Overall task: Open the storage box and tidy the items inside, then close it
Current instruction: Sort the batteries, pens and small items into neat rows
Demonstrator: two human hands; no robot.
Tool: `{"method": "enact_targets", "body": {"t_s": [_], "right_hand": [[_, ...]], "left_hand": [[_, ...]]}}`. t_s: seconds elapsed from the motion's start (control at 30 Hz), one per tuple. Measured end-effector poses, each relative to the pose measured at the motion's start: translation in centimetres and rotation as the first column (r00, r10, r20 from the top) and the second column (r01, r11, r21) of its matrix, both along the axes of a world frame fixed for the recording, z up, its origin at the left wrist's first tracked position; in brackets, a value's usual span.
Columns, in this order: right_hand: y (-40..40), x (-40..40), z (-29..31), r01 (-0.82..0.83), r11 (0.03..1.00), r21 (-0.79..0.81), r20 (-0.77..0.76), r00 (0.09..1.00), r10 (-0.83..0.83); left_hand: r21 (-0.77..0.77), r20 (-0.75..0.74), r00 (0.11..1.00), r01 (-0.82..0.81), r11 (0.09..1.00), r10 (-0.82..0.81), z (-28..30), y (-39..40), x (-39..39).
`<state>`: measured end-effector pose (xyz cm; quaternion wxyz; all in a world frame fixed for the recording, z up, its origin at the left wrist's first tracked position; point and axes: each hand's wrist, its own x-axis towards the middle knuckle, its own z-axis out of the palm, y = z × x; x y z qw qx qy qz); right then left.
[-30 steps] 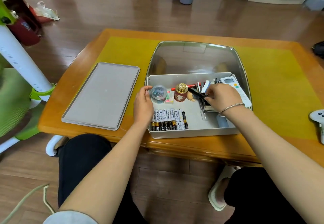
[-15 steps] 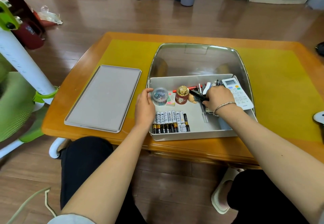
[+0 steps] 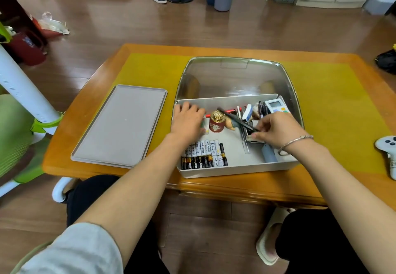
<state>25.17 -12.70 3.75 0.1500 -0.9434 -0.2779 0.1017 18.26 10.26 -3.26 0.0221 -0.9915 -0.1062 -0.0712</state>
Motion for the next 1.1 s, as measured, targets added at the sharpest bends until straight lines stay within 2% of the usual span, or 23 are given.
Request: {"method": "enact_targets", "body": {"t_s": [0.17,0.3,0.43,0.53,0.67,0.77,0.87,0.97,1.1], "right_hand": [[-1.0,-0.6,0.1,-0.161,0.969,-0.186,-0.126,0.982,0.139],[-0.4,0.1,-0.2,-0.228,0.929,-0.291,-0.182,0.967,0.180],[1.5,2.0,-0.8,-0.044,0.993,-0.111,-0.012,0.999,0.043],[3.6,3.4,-1.6,0.094,0.995,-0.038,0.094,0.991,-0.090],[5.7,5.1,-2.4,0.144,0.986,-0.082,0.152,0.980,-0.131],[6.8,5.8,-2.9,0.142,0.980,-0.139,0.153,0.981,-0.120],[7.3,6.1,-3.1,0.171,0.972,-0.164,0.139,0.979,-0.149],[7.3,6.2,-3.2,0.159,0.966,-0.203,0.084,0.986,-0.145],[7.2,6.3,-3.6,0.159,0.966,-0.202,0.095,0.985,-0.142]], "left_hand": [[0.094,-0.170,0.985,0.057,0.994,-0.041,0.0,0.8,1.8],[0.130,-0.186,0.982,0.068,0.989,-0.043,0.1,0.7,2.2],[0.129,-0.168,0.985,0.053,0.990,-0.030,0.0,0.6,2.2],[0.086,-0.154,0.988,0.043,0.995,-0.029,0.0,0.6,2.1],[-0.097,-0.036,0.999,0.016,0.995,-0.020,-0.1,0.1,2.1],[-0.223,0.024,0.998,0.068,0.972,-0.064,-0.3,-0.5,2.4],[-0.263,0.001,0.995,0.097,0.960,-0.100,-1.0,-1.0,2.7],[-0.271,0.000,0.998,0.058,0.961,-0.060,-1.3,-1.4,3.1],[-0.258,0.022,0.999,0.030,0.966,-0.025,-1.1,-1.6,3.7]]}}
